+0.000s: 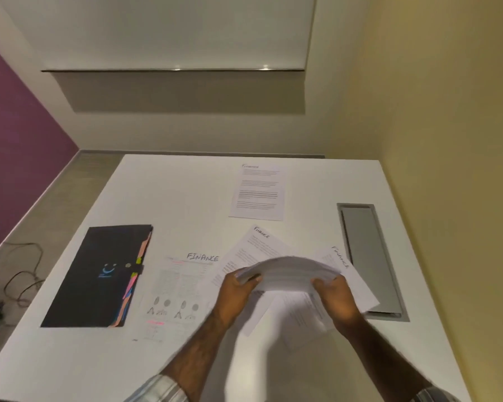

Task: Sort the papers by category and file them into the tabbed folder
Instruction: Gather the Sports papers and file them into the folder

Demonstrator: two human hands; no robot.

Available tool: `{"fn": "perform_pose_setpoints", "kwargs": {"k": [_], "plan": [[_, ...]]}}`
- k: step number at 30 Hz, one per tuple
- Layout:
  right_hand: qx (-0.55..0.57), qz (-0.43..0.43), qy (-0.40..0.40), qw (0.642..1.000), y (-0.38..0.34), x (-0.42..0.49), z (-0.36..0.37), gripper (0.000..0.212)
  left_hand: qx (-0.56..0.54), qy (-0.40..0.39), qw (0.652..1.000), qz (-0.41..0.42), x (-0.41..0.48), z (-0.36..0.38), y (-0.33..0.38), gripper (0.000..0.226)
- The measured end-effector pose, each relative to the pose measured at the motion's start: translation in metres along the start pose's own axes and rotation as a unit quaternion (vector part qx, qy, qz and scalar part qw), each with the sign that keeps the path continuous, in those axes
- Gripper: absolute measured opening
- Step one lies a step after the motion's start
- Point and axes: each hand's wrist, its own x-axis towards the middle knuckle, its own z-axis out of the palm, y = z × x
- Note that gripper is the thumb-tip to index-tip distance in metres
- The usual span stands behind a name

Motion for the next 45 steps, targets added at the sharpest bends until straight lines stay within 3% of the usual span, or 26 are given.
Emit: {"fn": "perform_pose_setpoints", "kwargs": {"k": [6,11,16,20,22,26,27,32,35,45], "plan": [[-0.008,-0.040,-0.023,0.999,-0.023,-0.002,0.015,0.022,0.033,0.030,0.999,0.011,0.006,-0.015,0.022,0.013],[0.016,-0.030,-0.106,0.994,-0.052,-0.015,0.047,0.016,-0.050,0.057,0.997,-0.019,0.008,-0.064,0.051,0.019],[0.014,-0.024,-0.124,0.992,-0.070,-0.030,0.108,0.017,-0.118,0.070,0.990,-0.037,0.009,-0.135,0.050,0.018],[-0.015,-0.008,-0.098,0.995,-0.073,-0.032,0.169,0.007,-0.013,0.174,0.984,-0.036,0.033,-0.220,0.019,0.038],[-0.011,0.008,-0.073,0.997,-0.073,-0.035,0.195,0.008,0.088,0.211,0.972,-0.053,0.045,-0.268,-0.010,0.032],[0.007,0.055,-0.011,0.998,-0.064,-0.043,0.246,0.012,0.331,0.236,0.913,-0.037,0.074,-0.356,-0.083,0.014],[0.009,0.062,-0.001,0.998,-0.063,-0.047,0.257,0.013,0.372,0.229,0.899,-0.035,0.080,-0.370,-0.095,0.019],[0.006,0.091,0.047,0.995,-0.053,-0.066,0.300,0.009,0.530,0.127,0.833,-0.098,0.113,-0.402,-0.120,0.095],[0.001,0.094,0.068,0.993,-0.049,-0.076,0.311,0.008,0.534,0.086,0.830,-0.135,0.128,-0.401,-0.120,0.119],[0.004,0.112,0.117,0.987,-0.044,-0.087,0.323,0.008,0.507,0.053,0.838,-0.192,0.132,-0.381,-0.132,0.137]]}}
